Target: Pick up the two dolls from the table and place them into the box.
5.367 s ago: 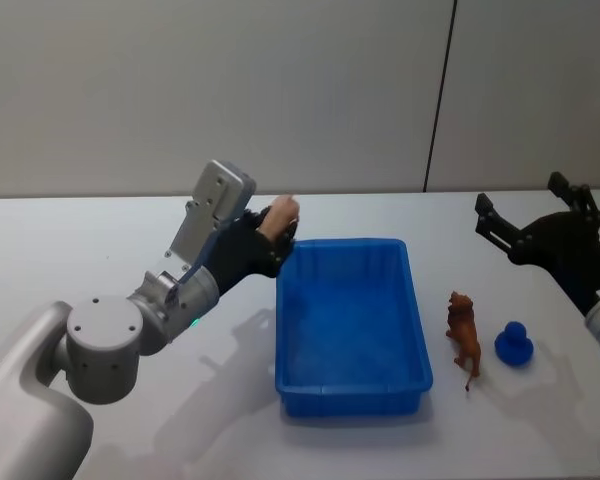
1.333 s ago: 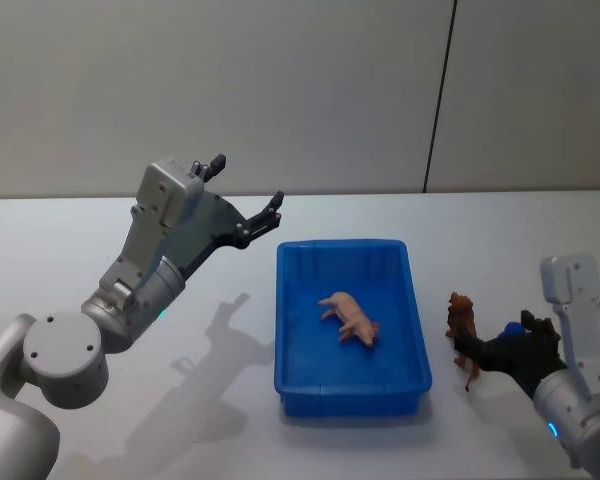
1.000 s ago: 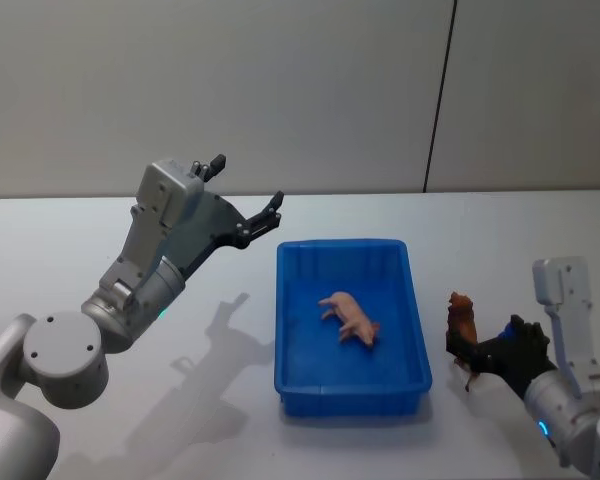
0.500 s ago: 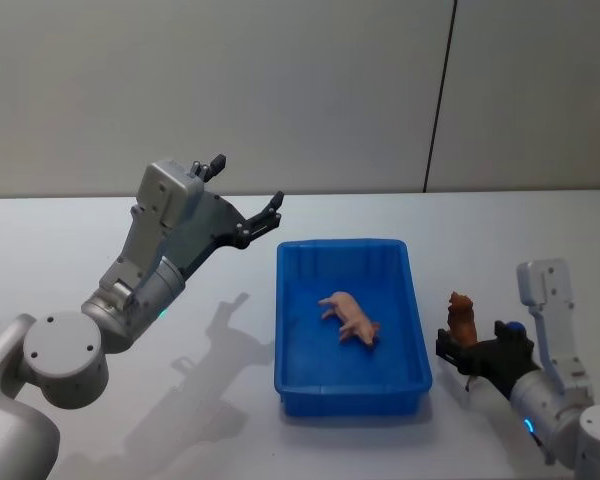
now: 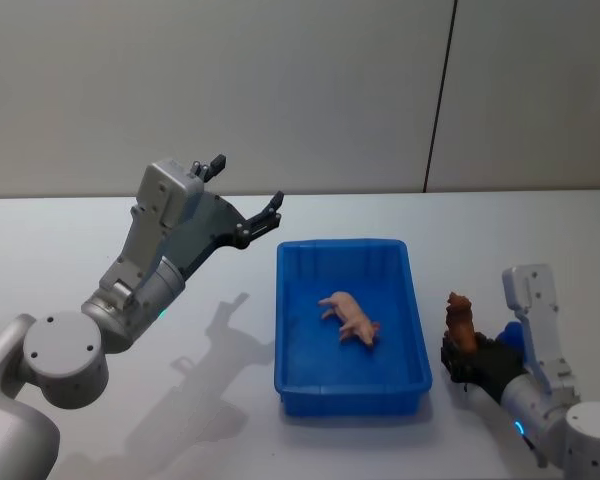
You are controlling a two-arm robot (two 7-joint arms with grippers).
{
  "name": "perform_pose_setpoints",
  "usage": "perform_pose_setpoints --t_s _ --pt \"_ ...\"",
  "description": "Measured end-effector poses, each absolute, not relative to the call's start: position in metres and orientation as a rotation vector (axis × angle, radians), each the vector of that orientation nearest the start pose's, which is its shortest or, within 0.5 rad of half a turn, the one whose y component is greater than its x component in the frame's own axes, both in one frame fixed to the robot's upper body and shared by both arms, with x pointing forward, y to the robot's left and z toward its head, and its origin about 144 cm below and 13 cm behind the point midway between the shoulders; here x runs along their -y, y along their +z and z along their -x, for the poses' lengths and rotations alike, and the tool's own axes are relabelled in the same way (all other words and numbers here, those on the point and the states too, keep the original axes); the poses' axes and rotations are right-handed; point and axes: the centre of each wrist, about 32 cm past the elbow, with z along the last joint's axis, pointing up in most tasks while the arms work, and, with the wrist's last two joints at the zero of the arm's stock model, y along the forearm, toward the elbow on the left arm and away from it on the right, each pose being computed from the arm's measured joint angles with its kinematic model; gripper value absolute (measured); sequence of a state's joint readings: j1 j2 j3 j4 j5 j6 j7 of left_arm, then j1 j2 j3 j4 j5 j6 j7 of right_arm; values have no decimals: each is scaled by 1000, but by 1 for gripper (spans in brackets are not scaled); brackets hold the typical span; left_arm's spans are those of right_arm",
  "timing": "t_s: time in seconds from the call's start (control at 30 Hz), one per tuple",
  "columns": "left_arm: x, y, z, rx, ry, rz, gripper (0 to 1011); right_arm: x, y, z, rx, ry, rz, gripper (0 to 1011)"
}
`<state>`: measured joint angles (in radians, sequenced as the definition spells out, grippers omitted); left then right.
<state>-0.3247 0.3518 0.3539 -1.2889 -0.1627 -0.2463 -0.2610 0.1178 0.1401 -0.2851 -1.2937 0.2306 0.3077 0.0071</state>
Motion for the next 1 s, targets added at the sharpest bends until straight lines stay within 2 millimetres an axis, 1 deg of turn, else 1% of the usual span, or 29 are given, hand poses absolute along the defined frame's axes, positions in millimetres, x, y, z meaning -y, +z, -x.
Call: perform_pose_setpoints --t_s 0.07,0.17,0.23,0.53,0.8,1.0 --pt "-258 1157 -537 326 1039 -73 1001 193 1081 -476 -395 -1297 398 477" --pt "-258 1157 -537 326 1039 -73 1001 192 1081 -476 -399 -1301 407 358" --pt "-258 1157 -537 326 1039 -73 1001 191 1080 -476 -401 -1304 413 313" --pt "-258 1157 -537 326 1039 -73 1001 189 1083 -477 -379 -1308 414 304" --pt "-258 1157 -537 326 1039 -73 1001 185 1092 -478 -310 -1293 367 305" --pt "-258 1157 -537 326 1039 -73 1001 182 1105 -479 -231 -1265 309 304"
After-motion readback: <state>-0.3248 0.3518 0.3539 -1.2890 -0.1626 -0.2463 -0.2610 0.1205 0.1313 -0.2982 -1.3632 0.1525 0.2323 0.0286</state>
